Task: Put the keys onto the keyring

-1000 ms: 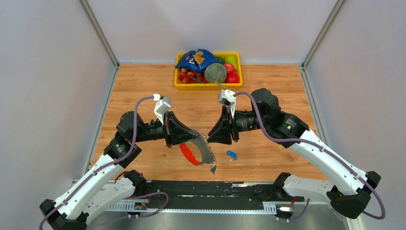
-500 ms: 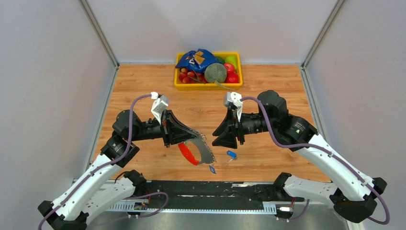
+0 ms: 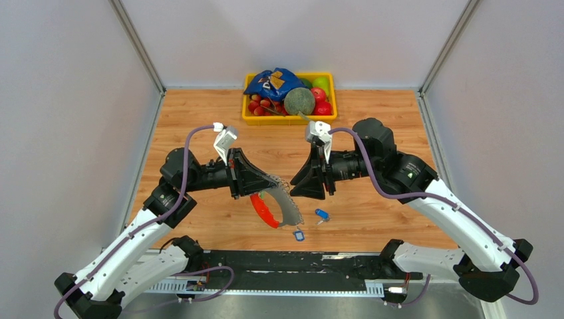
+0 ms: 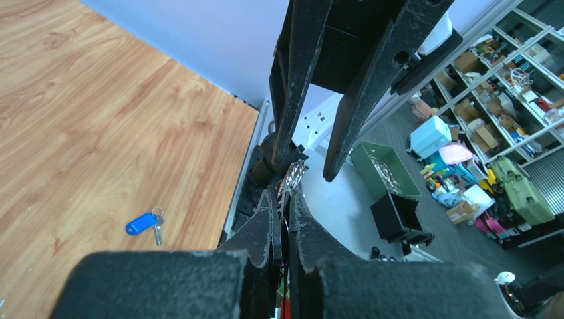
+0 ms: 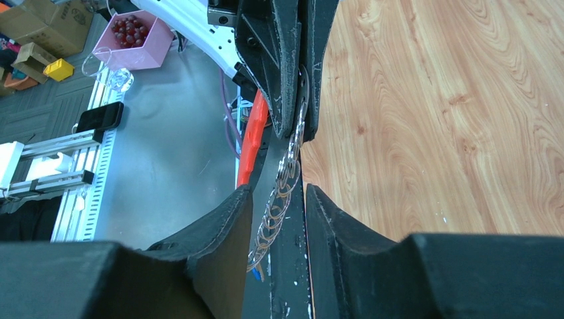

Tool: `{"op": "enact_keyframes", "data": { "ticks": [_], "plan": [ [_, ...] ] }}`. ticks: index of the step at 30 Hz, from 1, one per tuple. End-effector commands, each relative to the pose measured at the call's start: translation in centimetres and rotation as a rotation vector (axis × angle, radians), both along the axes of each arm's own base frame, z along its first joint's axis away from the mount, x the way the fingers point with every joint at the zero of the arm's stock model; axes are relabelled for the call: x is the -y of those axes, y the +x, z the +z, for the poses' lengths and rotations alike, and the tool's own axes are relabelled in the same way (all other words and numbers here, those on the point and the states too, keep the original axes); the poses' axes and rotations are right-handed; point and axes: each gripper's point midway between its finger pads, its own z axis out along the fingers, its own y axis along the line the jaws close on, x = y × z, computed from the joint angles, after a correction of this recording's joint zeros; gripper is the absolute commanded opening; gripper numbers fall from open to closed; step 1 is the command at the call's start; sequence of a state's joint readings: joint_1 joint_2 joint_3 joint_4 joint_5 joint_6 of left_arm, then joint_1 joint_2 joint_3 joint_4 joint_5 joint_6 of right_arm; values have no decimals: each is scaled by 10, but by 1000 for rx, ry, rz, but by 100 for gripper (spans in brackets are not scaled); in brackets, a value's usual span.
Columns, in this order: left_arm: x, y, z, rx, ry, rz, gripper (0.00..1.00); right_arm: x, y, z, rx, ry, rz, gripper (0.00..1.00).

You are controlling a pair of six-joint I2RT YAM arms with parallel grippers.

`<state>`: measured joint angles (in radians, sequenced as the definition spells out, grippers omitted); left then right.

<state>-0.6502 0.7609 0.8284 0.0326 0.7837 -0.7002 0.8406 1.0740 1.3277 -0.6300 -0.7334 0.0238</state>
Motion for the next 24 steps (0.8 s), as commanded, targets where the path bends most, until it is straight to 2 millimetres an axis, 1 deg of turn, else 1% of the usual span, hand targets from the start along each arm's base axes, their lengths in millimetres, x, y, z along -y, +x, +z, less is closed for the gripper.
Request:
{"op": "enact_keyframes", "data": {
  "ticks": [1, 9, 13, 17, 20, 22, 24],
  "plan": [
    [-3, -5, 29, 60, -68, 2, 0, -6, 0, 22, 60, 54, 17, 36],
    [-4, -5, 29, 59, -66, 10, 0, -12, -5, 25, 63, 56, 29, 28],
    [-5, -3, 28, 54, -61, 21, 0, -15, -7, 25, 65, 54, 27, 18],
    [-5, -3, 28, 53, -60, 24, 0, -17, -5, 26, 68, 51, 12, 15],
    [-5, -3, 28, 53, -61, 22, 0, -18, -4, 28, 75, 55, -1, 8],
    [-5, -4, 28, 53, -60, 22, 0, -19, -4, 30, 79, 58, -2, 0],
    [-5, -3, 27, 51, -59, 25, 0, -19, -5, 32, 85, 64, 0, 0]
  ]
}}
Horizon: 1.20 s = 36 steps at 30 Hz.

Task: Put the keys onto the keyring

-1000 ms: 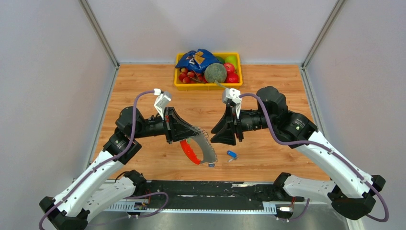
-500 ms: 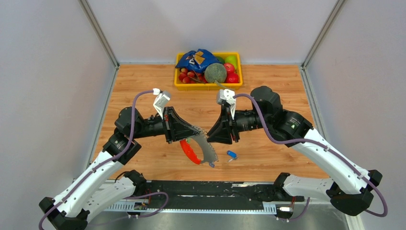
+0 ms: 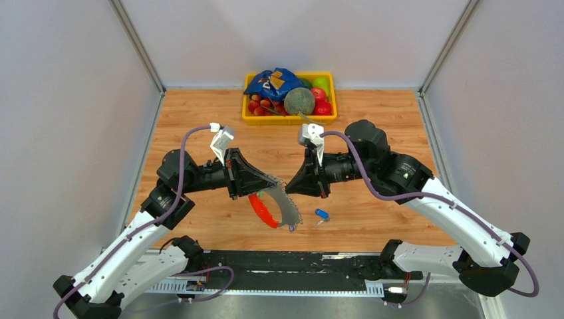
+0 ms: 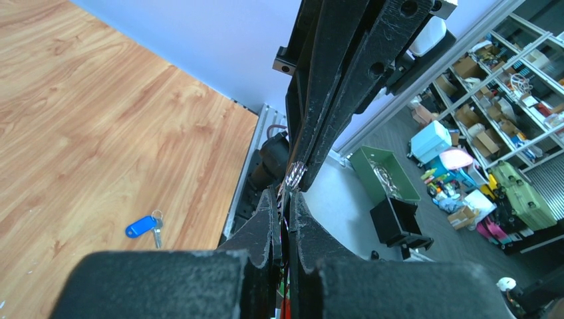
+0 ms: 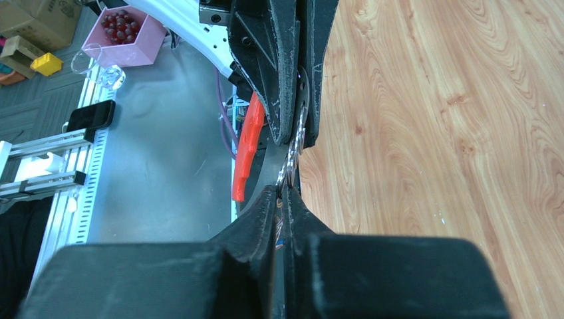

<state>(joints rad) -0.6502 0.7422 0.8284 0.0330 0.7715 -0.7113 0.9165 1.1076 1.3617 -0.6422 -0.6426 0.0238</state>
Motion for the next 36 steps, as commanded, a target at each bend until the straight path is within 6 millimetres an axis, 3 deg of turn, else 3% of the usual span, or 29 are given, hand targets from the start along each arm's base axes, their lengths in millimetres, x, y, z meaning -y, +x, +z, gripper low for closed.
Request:
{"op": "enact_keyframes", "data": {
  "ticks": [1, 5, 8, 11, 15, 19, 23, 28, 30, 33, 36],
  "plan": [
    [-3, -1, 22, 47, -43, 16, 0, -7, -3, 34, 73, 92, 13, 0],
    [-2, 3, 18, 35, -31, 36, 6, -8, -6, 37, 94, 103, 15, 0],
    [-3, 5, 17, 29, -27, 50, 32, -6, -7, 39, 109, 106, 7, 0],
    [-5, 5, 19, 34, -28, 62, 42, -3, -8, 40, 115, 112, 1, 0],
    [-7, 5, 19, 31, -20, 75, 68, 1, -10, 40, 122, 116, -3, 0],
    [-7, 8, 17, 20, -8, 91, 82, 3, -12, 40, 121, 116, 0, 0],
    [-10, 15, 8, 14, 48, 132, 87, 5, -10, 39, 120, 100, -23, 0],
    [-13, 18, 10, 39, 79, 157, 85, 6, -12, 36, 111, 87, -16, 0],
    [-11, 17, 10, 40, 82, 141, 72, 5, -14, 37, 110, 89, -6, 0],
    [-9, 14, 9, 39, 81, 109, 38, 5, -16, 38, 108, 89, 0, 0],
    [-6, 11, 8, 35, 82, 78, 21, 5, -18, 39, 104, 86, 9, 0]
  ]
}}
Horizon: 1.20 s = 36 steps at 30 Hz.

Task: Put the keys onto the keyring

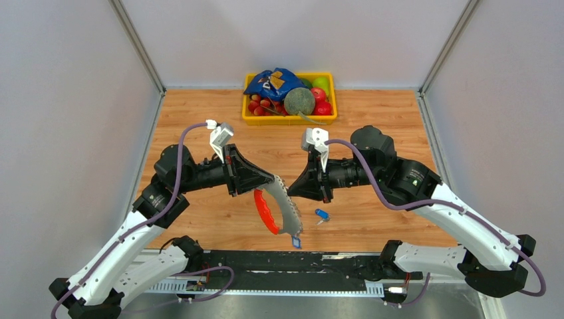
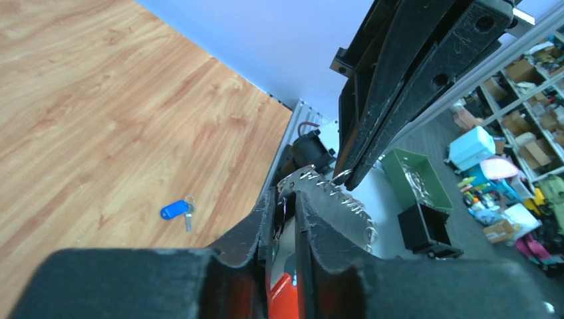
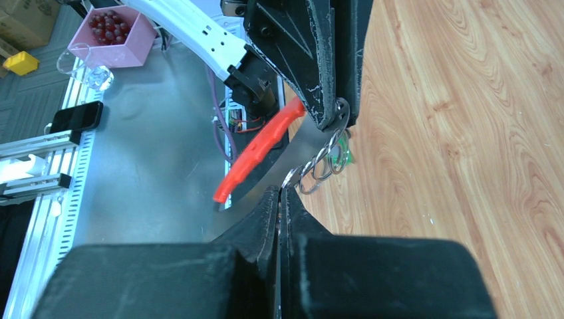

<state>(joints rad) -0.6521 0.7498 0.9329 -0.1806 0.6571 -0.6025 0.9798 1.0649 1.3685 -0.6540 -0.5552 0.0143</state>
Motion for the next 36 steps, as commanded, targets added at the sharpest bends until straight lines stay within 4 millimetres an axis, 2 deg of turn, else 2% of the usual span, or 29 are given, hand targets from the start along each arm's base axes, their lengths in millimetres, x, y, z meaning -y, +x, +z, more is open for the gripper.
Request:
{"op": "enact_keyframes", "data": {
  "ticks": [1, 6, 11, 13, 14, 15, 16, 20, 21, 23, 27, 30, 36],
  "plan": [
    [3, -7, 9, 24, -11, -59, 16, 0, -7, 29, 50, 69, 30, 0],
    [6, -13, 8, 27, -21, -106, 1, -4, -5, 26, 68, 52, 46, 0],
    [7, -18, 5, 30, -16, -142, 1, -5, -4, 23, 75, 38, 51, 0],
    [8, -17, 3, 27, -8, -145, 12, -5, -4, 22, 75, 32, 52, 0],
    [8, -15, 1, 29, -2, -141, 26, -6, -5, 21, 74, 30, 54, 0],
    [8, -15, -1, 23, 5, -138, 35, -6, -5, 21, 75, 29, 55, 0],
    [8, -13, -3, 24, 15, -131, 50, -7, -4, 20, 75, 24, 54, 0],
    [3, -10, -3, 49, 53, -93, 76, -7, -3, 20, 77, 20, 43, 0],
    [1, -11, 3, 66, 50, -89, 82, -6, -4, 20, 77, 21, 46, 0],
    [-1, -13, 9, 92, 50, -87, 88, -6, -4, 21, 78, 23, 47, 0],
    [-6, -17, 21, 133, 40, -77, 93, -7, -7, 23, 73, 27, 56, 0],
    [-12, -16, 21, 143, 57, -42, 96, -7, -9, 26, 70, 35, 63, 0],
    [-21, -24, 38, 177, 39, -20, 98, -8, -7, 32, 61, 36, 48, 0]
  ]
}}
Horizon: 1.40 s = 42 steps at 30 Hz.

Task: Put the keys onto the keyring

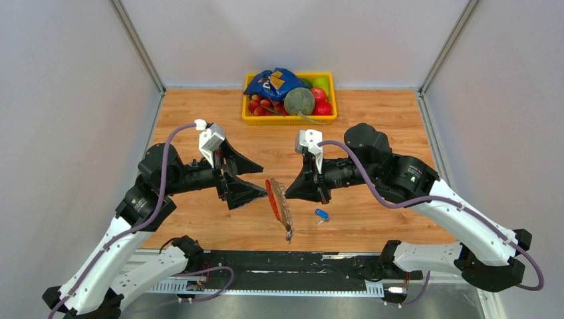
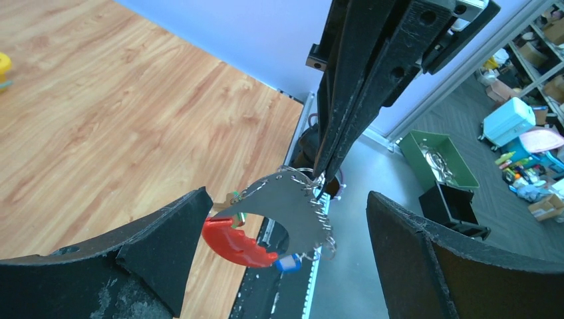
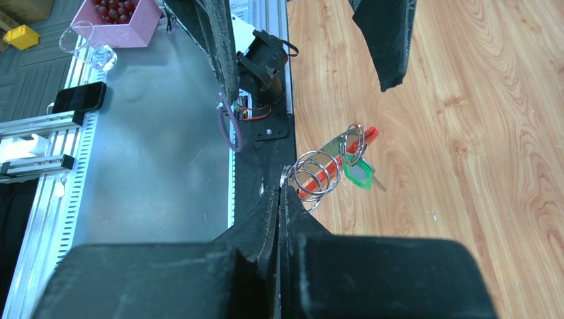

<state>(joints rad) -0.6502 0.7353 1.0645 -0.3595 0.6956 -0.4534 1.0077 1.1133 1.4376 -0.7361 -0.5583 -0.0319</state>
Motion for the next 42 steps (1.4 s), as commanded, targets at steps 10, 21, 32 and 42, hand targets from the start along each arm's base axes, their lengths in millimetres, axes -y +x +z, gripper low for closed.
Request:
{"op": "enact_keyframes", "data": {
  "ticks": [10, 21, 32, 42],
  "plan": [
    [-2, -29, 33, 57, -149, -116, 96, -11, 3, 48, 23, 103, -32, 0],
    [3, -25, 17, 48, -145, -122, 94, -14, 15, 87, -3, 175, -143, 0],
    [7, -15, 14, 19, -137, -92, 95, -30, 36, 91, -50, 200, -255, 0],
    [10, 3, -3, -20, -84, -26, 95, -34, 34, 101, -60, 250, -251, 0]
  ]
}}
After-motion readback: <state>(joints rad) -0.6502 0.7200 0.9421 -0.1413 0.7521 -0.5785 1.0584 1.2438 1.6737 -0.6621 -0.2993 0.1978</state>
